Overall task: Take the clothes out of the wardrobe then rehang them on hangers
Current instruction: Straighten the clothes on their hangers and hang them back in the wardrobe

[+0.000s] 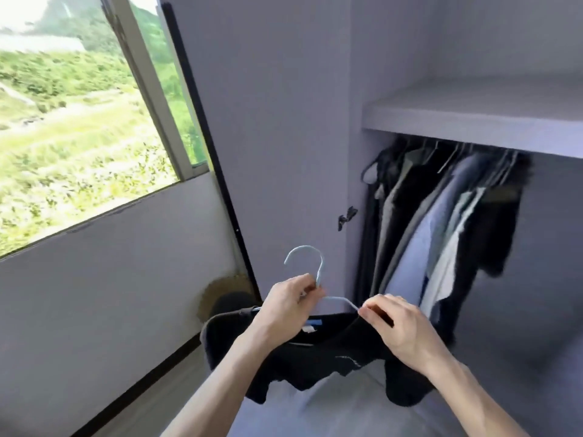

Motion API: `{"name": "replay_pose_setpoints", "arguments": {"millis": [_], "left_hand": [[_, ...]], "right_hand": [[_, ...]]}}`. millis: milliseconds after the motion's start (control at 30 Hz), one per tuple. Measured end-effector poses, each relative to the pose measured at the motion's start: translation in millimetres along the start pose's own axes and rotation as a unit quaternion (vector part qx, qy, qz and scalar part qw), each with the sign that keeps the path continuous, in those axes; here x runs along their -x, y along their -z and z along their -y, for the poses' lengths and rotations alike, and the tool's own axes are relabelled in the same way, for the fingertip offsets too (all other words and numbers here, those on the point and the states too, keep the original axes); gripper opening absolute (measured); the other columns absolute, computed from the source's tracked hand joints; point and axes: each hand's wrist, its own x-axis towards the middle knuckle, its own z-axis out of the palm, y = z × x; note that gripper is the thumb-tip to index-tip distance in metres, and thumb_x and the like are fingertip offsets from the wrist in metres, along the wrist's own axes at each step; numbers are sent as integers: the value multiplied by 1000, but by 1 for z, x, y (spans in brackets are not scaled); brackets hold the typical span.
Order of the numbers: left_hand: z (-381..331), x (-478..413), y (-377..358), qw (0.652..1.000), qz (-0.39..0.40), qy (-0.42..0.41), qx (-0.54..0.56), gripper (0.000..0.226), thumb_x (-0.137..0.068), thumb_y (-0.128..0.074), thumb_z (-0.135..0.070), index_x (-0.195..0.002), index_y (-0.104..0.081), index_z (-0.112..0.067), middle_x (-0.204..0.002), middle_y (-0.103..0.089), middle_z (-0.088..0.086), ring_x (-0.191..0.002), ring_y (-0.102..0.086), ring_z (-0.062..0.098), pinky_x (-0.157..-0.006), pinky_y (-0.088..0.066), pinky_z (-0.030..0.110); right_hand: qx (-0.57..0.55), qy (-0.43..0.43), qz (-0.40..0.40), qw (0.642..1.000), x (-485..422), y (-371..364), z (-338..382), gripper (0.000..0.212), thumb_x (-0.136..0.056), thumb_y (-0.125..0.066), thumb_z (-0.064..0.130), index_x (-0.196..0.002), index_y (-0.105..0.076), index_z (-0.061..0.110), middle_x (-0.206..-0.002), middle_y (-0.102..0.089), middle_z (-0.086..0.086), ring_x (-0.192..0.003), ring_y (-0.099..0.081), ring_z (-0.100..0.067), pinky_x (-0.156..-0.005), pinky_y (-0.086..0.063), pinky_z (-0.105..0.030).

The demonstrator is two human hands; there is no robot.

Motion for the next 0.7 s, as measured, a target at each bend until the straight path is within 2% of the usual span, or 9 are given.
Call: {"name": "replay_pose_setpoints", "arguments": {"millis": [100, 200, 300, 367, 467, 533, 600, 633, 700], "left_hand": [[-12, -23, -5, 998, 31, -45, -12, 27, -97, -55, -41, -83, -58, -19, -79, -68, -5, -69, -55, 10, -64, -44, 23], [-17, -44, -7, 996, 43, -75, -17, 29, -98, -55, -41, -81, -57, -18, -78, -70, -6, -68, -57, 10, -68, -46, 25], [-17, -56, -19, 991, 77, -105, -13, 24, -98, -56, -40, -78, -59, -26, -79, -72, -9, -74, -61, 9, -69, -45, 20], [-18, -59, -33, 986, 105, -129, -8, 22, -97, -57, -39, -75, -57, -35, -79, -72, -9, -75, -59, 8, -67, -42, 14], [-22, -61, -61, 977, 147, -156, 2, 19, -99, -55, -39, -83, -62, -30, -80, -71, -9, -73, -57, 7, -62, -42, 11], [-27, -60, -84, 972, 168, -164, 19, 22, -99, -54, -41, -86, -64, -26, -76, -69, -3, -65, -56, 15, -56, -42, 19], [-33, -56, -105, 968, 188, -165, 36, 22, -100, -53, -41, -90, -66, -26, -77, -67, -2, -63, -54, 21, -59, -45, 29], [-36, -53, -115, 966, 195, -167, 38, 21, -100, -52, -40, -95, -69, -28, -79, -65, -8, -62, -52, 17, -60, -46, 30], [-39, -45, -131, 960, 204, -191, 17, 24, -101, -52, -35, -117, -68, -28, -89, -64, -13, -72, -52, 9, -65, -42, 23]], "right_hand": [[34, -46, -53, 997, 20, 18, -8, 31, -93, -45, 63, -97, -65, 40, -88, -62, 28, -95, -53, 3, -82, -46, -22], [101, -78, -91, 988, 46, 31, -15, 27, -95, -55, 48, -110, -72, 33, -95, -65, 28, -96, -48, 1, -87, -45, -22], [149, -139, -20, 979, 74, 42, -20, 24, -98, -55, 30, -118, -68, 37, -99, -68, 25, -96, -48, -5, -87, -46, -26], [77, -203, 64, 974, 90, 46, -13, 26, -99, -53, 25, -115, -66, 41, -92, -69, 25, -88, -57, 1, -83, -48, -23], [-13, -275, 145, 950, 111, 44, -1, 20, -97, -53, 21, -102, -62, 38, -82, -69, 17, -63, -55, 2, -64, -45, -15], [-88, -319, 145, 932, 128, 38, 5, 13, -96, -53, 19, -98, -60, 29, -82, -68, 9, -62, -53, -4, -61, -46, -19], [-147, -347, 126, 918, 146, 29, 9, 9, -97, -53, 13, -102, -60, 15, -83, -63, 1, -62, -53, -11, -62, -47, -25], [-162, -356, 118, 913, 155, 25, 10, 8, -97, -53, 11, -103, -59, 9, -84, -60, -2, -61, -52, -12, -61, -47, -26], [-182, -377, 95, 903, 170, 14, 12, 8, -98, -52, 8, -101, -57, 3, -85, -57, -5, -57, -51, -10, -59, -46, -26]]}}
